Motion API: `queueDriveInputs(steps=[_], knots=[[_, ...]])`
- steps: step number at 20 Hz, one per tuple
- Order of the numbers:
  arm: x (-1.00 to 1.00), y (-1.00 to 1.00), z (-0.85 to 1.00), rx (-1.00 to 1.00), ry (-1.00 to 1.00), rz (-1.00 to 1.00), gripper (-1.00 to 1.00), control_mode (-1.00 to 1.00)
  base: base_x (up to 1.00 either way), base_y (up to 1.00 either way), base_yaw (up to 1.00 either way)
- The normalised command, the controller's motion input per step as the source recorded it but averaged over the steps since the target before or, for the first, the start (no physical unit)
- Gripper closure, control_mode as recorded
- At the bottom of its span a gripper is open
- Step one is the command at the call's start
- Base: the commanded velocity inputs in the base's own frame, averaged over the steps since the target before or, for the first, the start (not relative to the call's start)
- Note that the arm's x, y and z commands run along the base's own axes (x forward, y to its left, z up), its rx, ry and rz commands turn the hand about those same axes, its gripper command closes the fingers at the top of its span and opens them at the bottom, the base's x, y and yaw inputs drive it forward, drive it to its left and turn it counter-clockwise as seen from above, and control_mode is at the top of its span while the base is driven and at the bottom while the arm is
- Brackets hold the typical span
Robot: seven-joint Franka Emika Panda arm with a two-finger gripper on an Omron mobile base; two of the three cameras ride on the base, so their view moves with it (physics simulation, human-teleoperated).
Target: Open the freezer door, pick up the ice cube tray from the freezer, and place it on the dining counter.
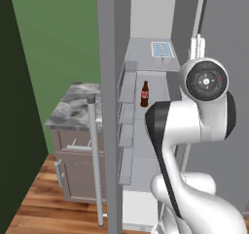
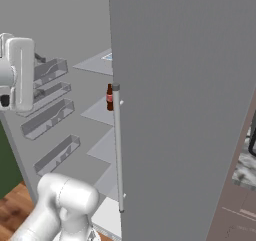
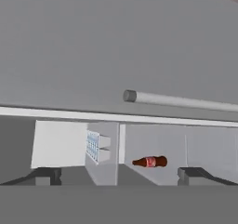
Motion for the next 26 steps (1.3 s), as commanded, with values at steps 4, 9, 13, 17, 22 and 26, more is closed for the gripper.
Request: queueDriveInputs(steps=[4, 9, 13, 17, 22, 26], knots=[[0.73, 0.0, 0.07, 0.1, 0.1, -0.08, -1.0, -1.0, 0.0, 0.0, 0.0], [0.88, -0.22, 0.0, 0.07, 0.12, 0.0, -1.0, -1.0, 0.0, 0.0, 0.0], [0.9, -0.3, -0.03, 0.07, 0.12, 0.0, -1.0, -1.0, 0.0, 0.0, 0.0], [0.79, -0.27, -0.07, 0.04, 0.11, 0.0, -1.0, -1.0, 0.0, 0.0, 0.0], [0.73, -0.13, -0.09, 0.0, 0.11, 0.0, -1.0, -1.0, 0.0, 0.0, 0.0], [0.73, -0.07, -0.12, 0.0, 0.1, 0.0, -1.0, -1.0, 0.0, 0.0, 0.0]])
